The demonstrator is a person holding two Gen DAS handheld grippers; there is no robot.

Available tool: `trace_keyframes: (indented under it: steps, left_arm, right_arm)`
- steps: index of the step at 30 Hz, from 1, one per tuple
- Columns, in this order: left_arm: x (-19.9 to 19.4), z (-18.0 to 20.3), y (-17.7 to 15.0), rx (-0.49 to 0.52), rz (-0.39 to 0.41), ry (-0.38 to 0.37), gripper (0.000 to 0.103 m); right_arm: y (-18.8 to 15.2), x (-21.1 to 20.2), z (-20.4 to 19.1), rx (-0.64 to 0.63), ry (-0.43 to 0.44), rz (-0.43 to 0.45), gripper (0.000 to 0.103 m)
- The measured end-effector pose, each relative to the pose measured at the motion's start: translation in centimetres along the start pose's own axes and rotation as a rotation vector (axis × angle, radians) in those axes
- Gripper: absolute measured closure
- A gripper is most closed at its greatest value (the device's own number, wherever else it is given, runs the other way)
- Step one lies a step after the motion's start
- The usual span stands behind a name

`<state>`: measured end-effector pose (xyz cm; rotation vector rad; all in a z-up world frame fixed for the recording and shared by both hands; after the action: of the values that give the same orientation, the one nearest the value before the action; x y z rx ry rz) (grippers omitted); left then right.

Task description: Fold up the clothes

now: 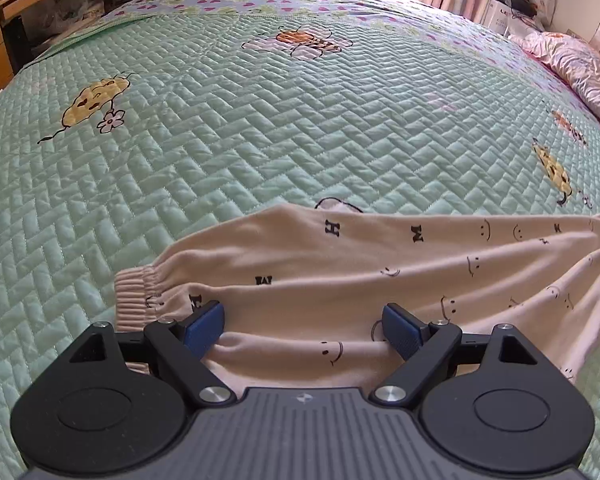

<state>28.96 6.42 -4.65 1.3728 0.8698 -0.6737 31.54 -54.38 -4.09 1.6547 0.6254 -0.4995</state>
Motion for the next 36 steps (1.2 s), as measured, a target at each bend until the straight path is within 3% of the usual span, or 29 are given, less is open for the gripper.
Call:
trace_keyframes:
  steps: [7, 11, 13, 14, 15, 16, 19, 22, 24, 27, 28, 30, 31, 34, 35, 36]
  left_arm:
    - [0.4, 0.7, 0.0, -0.026, -0.011, 0.034, 0.009]
    - [0.7, 1.0, 0.1, -0.022, -0.013, 0.049, 0.007]
    - [0.8, 1.1, 0.1, -0.02, -0.013, 0.052, 0.005]
    - [0.8, 1.1, 0.1, -0.02, -0.013, 0.054, 0.004]
    - [0.9, 1.1, 0.2, -0.02, -0.012, 0.056, 0.004]
    - [1.0, 1.2, 0.2, -0.019, -0.012, 0.058, 0.003]
    - [0.9, 1.2, 0.1, -0.02, -0.008, 0.059, 0.003]
    - [0.9, 1.1, 0.0, -0.014, -0.005, 0.055, 0.003]
    - [0.9, 1.0, 0.0, -0.014, -0.005, 0.052, 0.003]
    - [1.0, 1.0, 0.0, -0.014, -0.005, 0.053, 0.003]
    - [1.0, 1.0, 0.0, -0.013, -0.005, 0.053, 0.003]
    - [1.0, 1.0, 0.0, -0.009, -0.004, 0.052, 0.002]
    - [1.0, 1.0, 0.0, -0.006, -0.004, 0.052, 0.002]
    - [0.9, 1.0, 0.0, -0.007, -0.003, 0.046, 0.002]
    - [0.8, 0.9, 0.0, -0.013, -0.002, 0.04, 0.002]
    - [0.6, 0.7, 0.0, -0.023, 0.001, 0.032, 0.002]
  right_arm:
    - [-1.2, 1.9, 3.1, 0.034, -0.02, -0.004, 0.055]
    - [-1.4, 4.5, 2.9, -0.027, -0.024, -0.066, 0.051]
    - [-1.8, 4.9, 2.3, -0.071, -0.036, -0.048, 0.051]
    - [-1.9, 4.9, 2.0, -0.079, -0.024, -0.041, 0.063]
    - [-1.8, 4.8, 1.8, -0.077, -0.006, -0.042, 0.085]
    - [-1.8, 4.8, 1.6, -0.075, 0.012, -0.045, 0.093]
    - [-1.1, 3.9, 0.6, -0.131, -0.017, -0.011, 0.093]
    - [0.1, 3.2, 1.5, -0.089, -0.104, 0.077, 0.093]
    - [0.6, 3.8, 2.2, -0.059, -0.125, 0.091, 0.091]
    - [0.3, 6.5, 3.1, -0.001, -0.118, -0.03, 0.081]
    - [0.2, 6.6, 3.0, 0.002, -0.125, -0.015, 0.079]
    - [0.0, 5.6, 3.2, 0.052, -0.127, 0.031, 0.051]
    - [-0.1, 5.1, 3.4, 0.08, -0.127, 0.054, 0.047]
    - [-0.9, 2.4, 3.4, 0.166, -0.211, 0.127, 0.047]
    - [-1.2, 1.4, 3.1, 0.195, -0.211, 0.139, 0.047]
    - [-1.6, 0.4, 2.3, 0.202, -0.148, 0.149, 0.047]
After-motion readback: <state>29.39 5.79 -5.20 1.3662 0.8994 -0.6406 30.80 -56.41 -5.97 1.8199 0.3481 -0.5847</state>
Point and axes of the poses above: each gripper's, at about its wrist camera, not at the fingertips, and x roughly the way its jaws point, z to its right, y to its top, the point moved 1 cm from there along x, roughly the way its jaws point, and after that the axes turned 7 degrees about y, right-handed, at the moved point
